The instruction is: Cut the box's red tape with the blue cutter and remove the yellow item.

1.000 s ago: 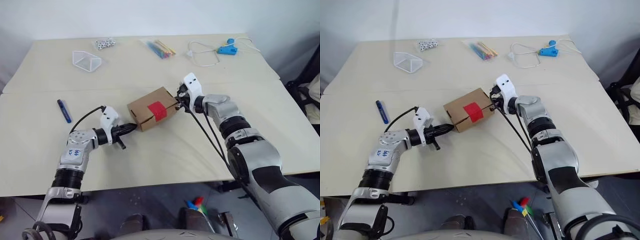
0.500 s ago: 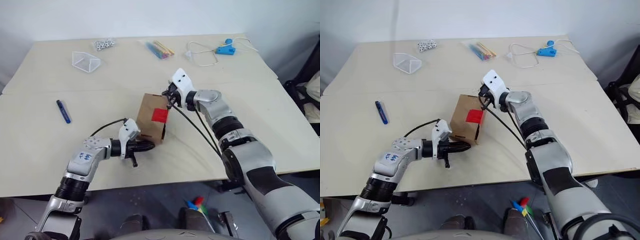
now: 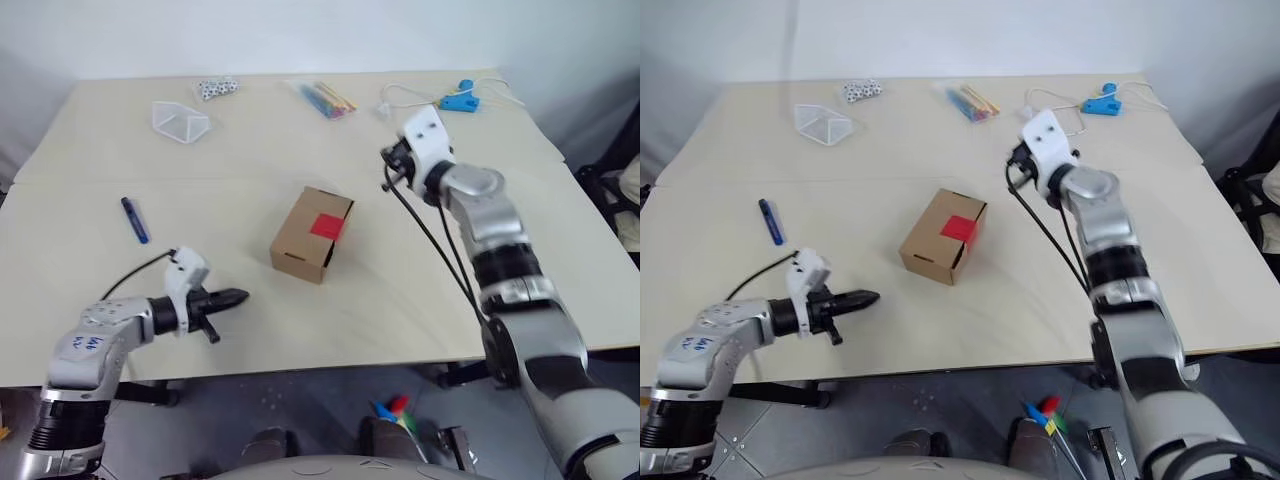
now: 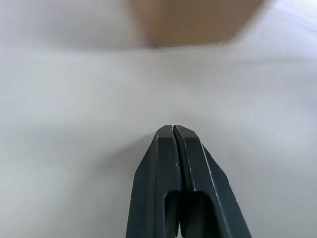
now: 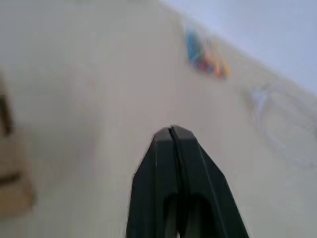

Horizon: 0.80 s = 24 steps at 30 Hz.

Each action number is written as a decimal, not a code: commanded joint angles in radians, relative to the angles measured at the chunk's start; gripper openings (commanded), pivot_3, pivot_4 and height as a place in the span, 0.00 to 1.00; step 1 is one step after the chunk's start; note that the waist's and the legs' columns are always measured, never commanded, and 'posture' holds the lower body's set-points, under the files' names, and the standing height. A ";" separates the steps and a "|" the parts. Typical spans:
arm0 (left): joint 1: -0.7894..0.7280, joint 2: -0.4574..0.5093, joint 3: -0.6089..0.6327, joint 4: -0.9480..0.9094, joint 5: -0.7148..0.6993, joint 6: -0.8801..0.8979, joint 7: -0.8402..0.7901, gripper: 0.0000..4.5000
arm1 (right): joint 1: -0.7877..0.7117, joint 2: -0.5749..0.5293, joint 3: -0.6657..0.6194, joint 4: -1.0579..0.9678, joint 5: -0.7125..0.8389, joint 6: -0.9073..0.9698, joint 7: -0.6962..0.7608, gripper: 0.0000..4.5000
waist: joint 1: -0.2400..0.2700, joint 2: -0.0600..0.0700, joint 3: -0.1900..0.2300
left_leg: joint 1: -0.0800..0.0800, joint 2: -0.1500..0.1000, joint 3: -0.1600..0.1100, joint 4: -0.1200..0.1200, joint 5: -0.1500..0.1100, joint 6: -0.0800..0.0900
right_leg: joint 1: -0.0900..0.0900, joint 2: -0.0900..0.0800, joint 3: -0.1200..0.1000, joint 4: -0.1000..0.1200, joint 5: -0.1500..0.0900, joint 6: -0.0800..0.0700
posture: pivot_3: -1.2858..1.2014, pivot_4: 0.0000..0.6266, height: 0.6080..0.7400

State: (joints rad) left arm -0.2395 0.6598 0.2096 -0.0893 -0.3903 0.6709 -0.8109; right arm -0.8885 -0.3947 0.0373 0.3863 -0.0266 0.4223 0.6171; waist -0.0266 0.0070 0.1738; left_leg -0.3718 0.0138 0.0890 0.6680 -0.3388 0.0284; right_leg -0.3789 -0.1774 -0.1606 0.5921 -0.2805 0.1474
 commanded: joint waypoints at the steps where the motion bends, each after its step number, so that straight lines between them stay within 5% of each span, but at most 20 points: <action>1: -0.074 -0.008 0.015 0.110 0.024 -0.117 0.018 0.01 | 0.104 -0.043 0.014 -0.346 0.045 0.263 0.033 0.00 | 0.003 0.000 0.000 | 0.000 -0.002 0.002 0.000 0.000 0.000 | 0.000 0.000 0.001 -0.001 0.000 0.000 | 0.52 0.24 1.00; 5: -0.260 -0.085 -0.078 0.330 0.076 -0.255 -0.006 0.01 | 0.232 -0.019 0.031 -0.581 0.090 0.503 0.001 0.00 | 0.013 0.000 0.000 | -0.001 -0.001 0.002 0.003 0.000 0.000 | 0.000 0.001 0.001 0.000 0.000 0.000 | 0.52 0.24 1.00; 11: -0.443 -0.185 -0.185 0.536 0.122 -0.353 -0.086 0.01 | 0.186 0.078 0.052 -0.549 0.113 0.567 -0.069 0.00 | 0.010 0.000 0.000 | -0.004 0.000 0.007 0.010 0.000 0.000 | -0.001 0.002 0.001 0.001 0.000 0.000 | 0.52 0.24 1.00; 24: -0.408 -0.195 -0.303 0.308 0.093 -0.206 -0.237 0.01 | 0.110 0.052 0.104 -0.524 0.138 0.552 -0.045 0.00 | -0.001 0.000 0.000 | -0.018 0.001 0.010 0.013 0.001 -0.001 | -0.016 0.004 0.001 0.006 0.000 0.000 | 0.52 0.24 1.00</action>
State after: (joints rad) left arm -0.6480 0.4607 -0.0857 0.2813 -0.2742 0.4477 -1.0372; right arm -0.7600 -0.3321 0.1339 -0.1020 0.0932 0.9848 0.5528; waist -0.0281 0.0067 0.1739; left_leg -0.3896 0.0145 0.0986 0.6813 -0.3382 0.0272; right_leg -0.3944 -0.1738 -0.1596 0.5983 -0.2804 0.1473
